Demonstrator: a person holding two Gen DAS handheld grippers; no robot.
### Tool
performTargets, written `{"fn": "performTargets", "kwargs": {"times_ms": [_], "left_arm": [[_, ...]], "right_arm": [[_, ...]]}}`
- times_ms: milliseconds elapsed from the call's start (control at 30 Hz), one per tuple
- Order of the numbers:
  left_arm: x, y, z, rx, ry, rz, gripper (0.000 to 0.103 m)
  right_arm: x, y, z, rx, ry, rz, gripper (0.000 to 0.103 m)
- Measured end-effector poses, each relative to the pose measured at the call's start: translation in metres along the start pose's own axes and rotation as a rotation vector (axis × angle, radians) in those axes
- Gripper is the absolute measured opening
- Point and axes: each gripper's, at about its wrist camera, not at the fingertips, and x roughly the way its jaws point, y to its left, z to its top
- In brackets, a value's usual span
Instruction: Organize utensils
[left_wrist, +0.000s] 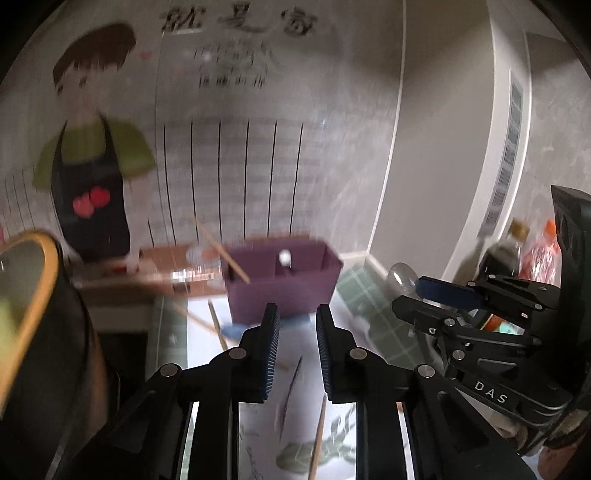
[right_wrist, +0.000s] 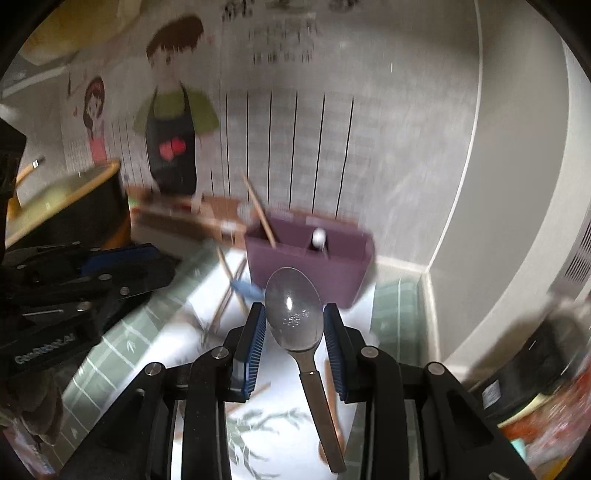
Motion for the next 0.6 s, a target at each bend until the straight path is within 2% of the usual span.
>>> {"fn": "performTargets", "kwargs": {"times_ms": [100,167,300,467,600], "left_arm": [[-0.005,0.001,0.013,0.013,-0.017,-0.007,0.020],[-0.004,0.005,0.013,0.006,-0.007,0.002,0.020],[0.021,0.024,-0.009,-0.042,0.105,0.003,0.021],[0.071,0.050,-0.070,-0.094,0.302,-0.021,0.021],[0.080,0.062,-0.110,-0.161,0.371,-0.046,0.025]], "right_arm": [[-0.009,-0.001,0.016,-0.012,-0.030,-0.004,0.009],[-0.009,-0.002,0.022,-0.022,-0.027,-0.002,0.009],[0.013,-0.007,0.018,-0.040,0.044,0.013,0.009],[0.063,-0.019,-0.021,0.015,0.216,0.115,0.010],[0.100,-0.021,-0.054,0.039,0.312,0.190,0.017]]}}
